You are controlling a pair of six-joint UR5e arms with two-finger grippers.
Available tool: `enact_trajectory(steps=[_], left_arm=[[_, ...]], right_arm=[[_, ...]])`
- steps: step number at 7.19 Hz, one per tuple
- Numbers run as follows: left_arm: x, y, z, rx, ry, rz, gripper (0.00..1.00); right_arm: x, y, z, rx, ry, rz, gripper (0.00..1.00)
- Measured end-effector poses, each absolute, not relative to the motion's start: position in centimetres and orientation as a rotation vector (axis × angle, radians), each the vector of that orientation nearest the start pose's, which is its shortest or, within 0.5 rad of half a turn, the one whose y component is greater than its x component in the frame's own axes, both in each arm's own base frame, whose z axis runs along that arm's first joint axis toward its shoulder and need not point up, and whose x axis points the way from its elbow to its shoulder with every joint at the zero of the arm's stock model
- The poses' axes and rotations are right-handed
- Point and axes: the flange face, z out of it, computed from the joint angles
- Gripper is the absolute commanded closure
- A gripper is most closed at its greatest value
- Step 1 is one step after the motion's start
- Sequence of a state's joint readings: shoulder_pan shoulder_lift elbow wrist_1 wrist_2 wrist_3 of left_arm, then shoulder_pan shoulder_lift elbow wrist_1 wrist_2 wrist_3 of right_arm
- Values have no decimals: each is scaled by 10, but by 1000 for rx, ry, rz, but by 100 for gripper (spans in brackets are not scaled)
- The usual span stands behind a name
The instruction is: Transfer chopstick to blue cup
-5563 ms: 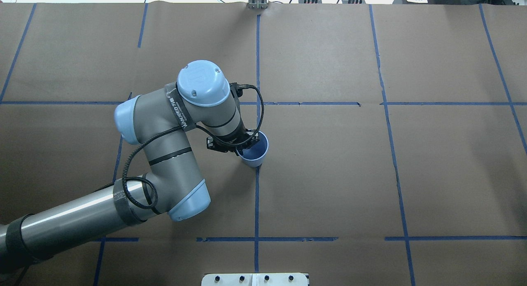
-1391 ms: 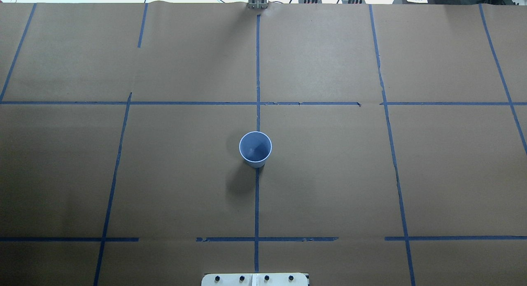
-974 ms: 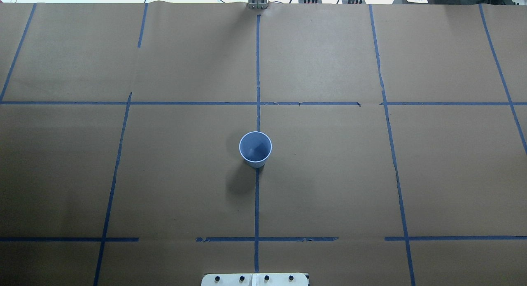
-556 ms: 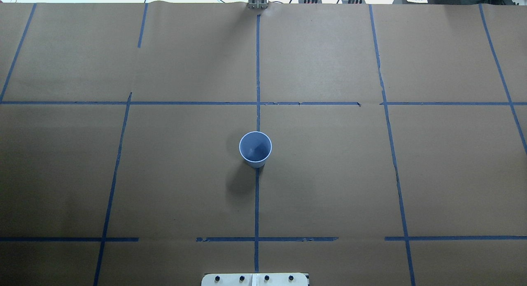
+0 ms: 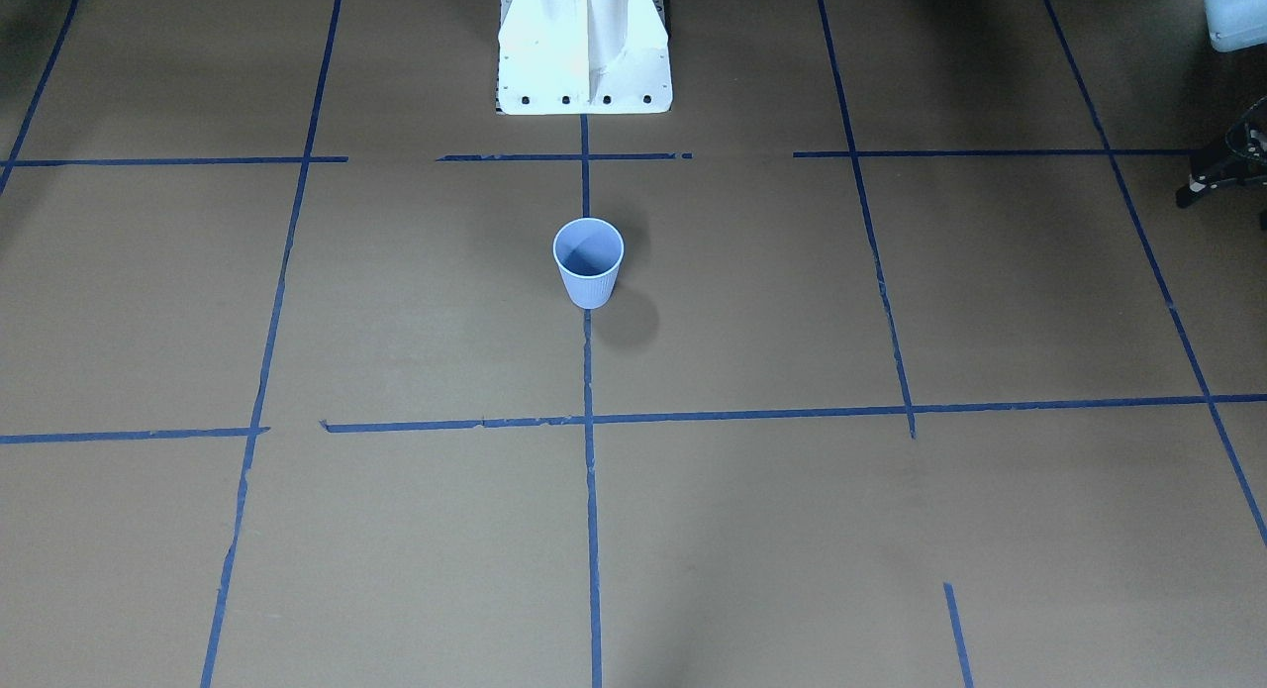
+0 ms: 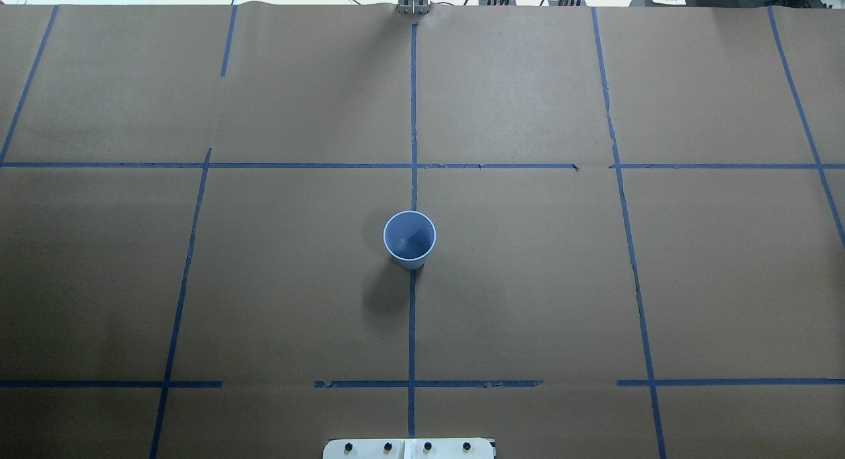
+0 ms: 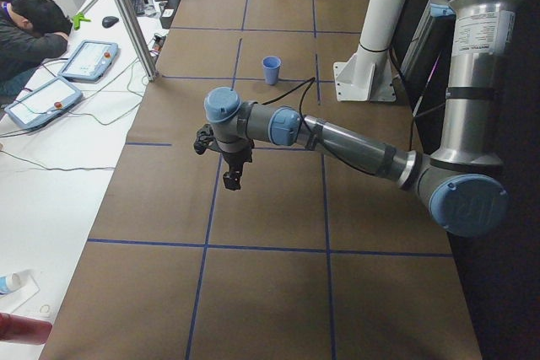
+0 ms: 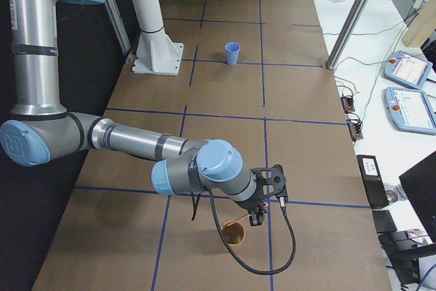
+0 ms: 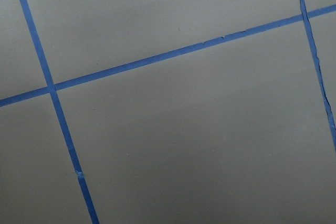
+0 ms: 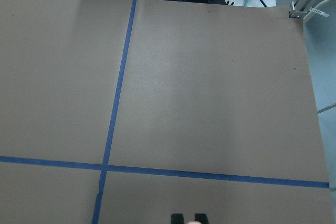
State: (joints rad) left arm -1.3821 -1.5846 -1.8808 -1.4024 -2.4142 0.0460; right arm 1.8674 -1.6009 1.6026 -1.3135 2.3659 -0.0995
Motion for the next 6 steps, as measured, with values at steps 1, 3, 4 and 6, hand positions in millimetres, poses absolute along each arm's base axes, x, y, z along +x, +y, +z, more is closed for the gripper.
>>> enact_trajectory(steps=[1, 3, 4, 6], left_arm=[[33, -489, 514, 85, 851, 285, 0], [33, -489, 518, 76, 849, 281, 0], [32, -485, 525, 63, 847, 275, 0], [30, -474, 544, 30, 842, 265, 0]], right_arm=[[206, -462, 596, 356, -728, 79, 100], [174, -491, 552, 282, -758, 60, 100], [135, -507, 531, 244, -780, 58, 100], [48, -530, 480, 182, -825, 59, 100]])
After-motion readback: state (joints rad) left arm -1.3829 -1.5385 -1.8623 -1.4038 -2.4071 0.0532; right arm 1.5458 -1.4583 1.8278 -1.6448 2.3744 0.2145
